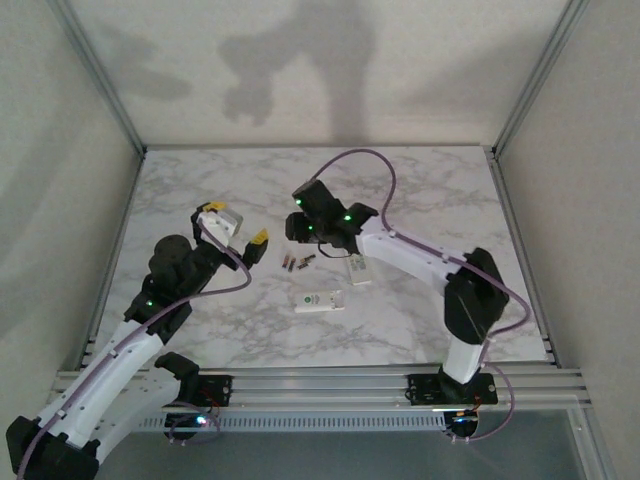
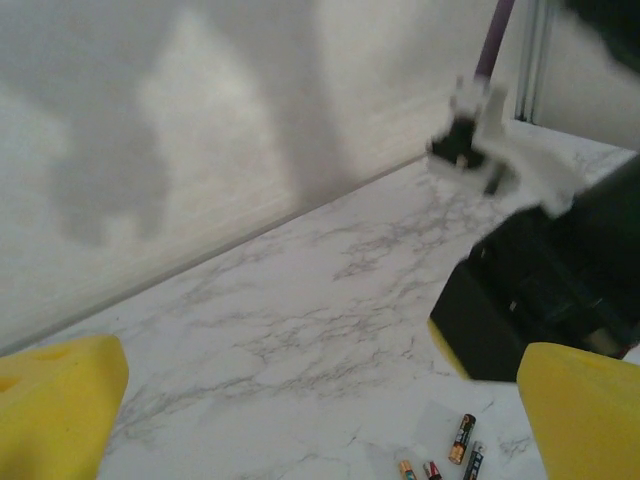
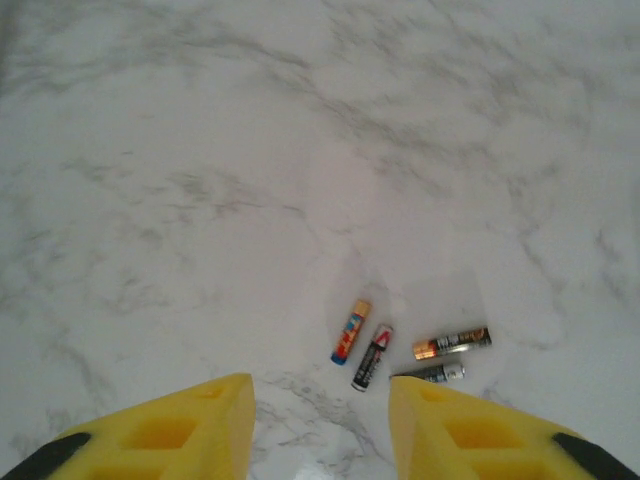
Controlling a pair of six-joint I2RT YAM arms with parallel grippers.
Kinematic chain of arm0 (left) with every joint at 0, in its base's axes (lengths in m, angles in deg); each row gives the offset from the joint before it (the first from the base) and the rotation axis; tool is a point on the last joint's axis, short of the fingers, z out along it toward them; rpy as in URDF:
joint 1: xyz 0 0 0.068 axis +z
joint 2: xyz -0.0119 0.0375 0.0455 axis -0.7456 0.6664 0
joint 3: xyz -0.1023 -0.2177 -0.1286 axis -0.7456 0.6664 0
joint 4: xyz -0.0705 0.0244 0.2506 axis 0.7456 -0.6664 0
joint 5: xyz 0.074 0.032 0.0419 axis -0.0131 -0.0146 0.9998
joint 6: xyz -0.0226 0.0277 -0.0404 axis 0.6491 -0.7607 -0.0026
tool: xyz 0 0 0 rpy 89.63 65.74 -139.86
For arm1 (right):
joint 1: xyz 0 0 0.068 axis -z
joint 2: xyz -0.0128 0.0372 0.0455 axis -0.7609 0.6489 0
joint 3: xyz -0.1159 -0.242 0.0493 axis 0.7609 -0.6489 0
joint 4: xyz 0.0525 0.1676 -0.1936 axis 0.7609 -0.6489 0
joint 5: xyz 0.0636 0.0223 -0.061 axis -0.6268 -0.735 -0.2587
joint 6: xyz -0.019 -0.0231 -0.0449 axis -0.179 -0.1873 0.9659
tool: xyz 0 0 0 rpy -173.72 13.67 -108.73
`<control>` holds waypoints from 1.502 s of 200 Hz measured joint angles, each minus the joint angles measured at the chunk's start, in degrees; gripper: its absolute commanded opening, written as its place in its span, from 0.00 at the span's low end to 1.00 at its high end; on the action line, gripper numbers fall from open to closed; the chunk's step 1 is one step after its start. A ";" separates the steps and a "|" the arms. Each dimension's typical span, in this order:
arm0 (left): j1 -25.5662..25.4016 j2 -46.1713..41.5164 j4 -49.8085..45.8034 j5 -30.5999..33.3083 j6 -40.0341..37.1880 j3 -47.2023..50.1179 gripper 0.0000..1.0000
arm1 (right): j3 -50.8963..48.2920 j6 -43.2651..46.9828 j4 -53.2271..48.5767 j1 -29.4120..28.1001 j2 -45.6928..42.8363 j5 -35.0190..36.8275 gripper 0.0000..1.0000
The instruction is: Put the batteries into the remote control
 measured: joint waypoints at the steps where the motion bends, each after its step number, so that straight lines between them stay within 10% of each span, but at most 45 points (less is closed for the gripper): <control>1: 0.07 0.00 -0.02 0.07 0.07 0.00 0.99 | 0.07 -0.24 -0.11 0.00 0.20 0.02 0.34; 31: 0.50 -0.35 0.31 0.26 0.61 0.39 0.99 | 2.82 -8.00 -6.29 -0.90 8.07 1.05 0.15; 186: 1.29 -0.87 1.36 -0.59 -1.42 2.47 0.99 | 16.92 -10.10 -14.38 -2.91 23.96 1.40 0.27; 300: 1.62 -0.87 1.33 -1.07 -1.62 2.49 1.00 | 20.85 -10.10 -16.13 -2.91 28.15 1.40 0.11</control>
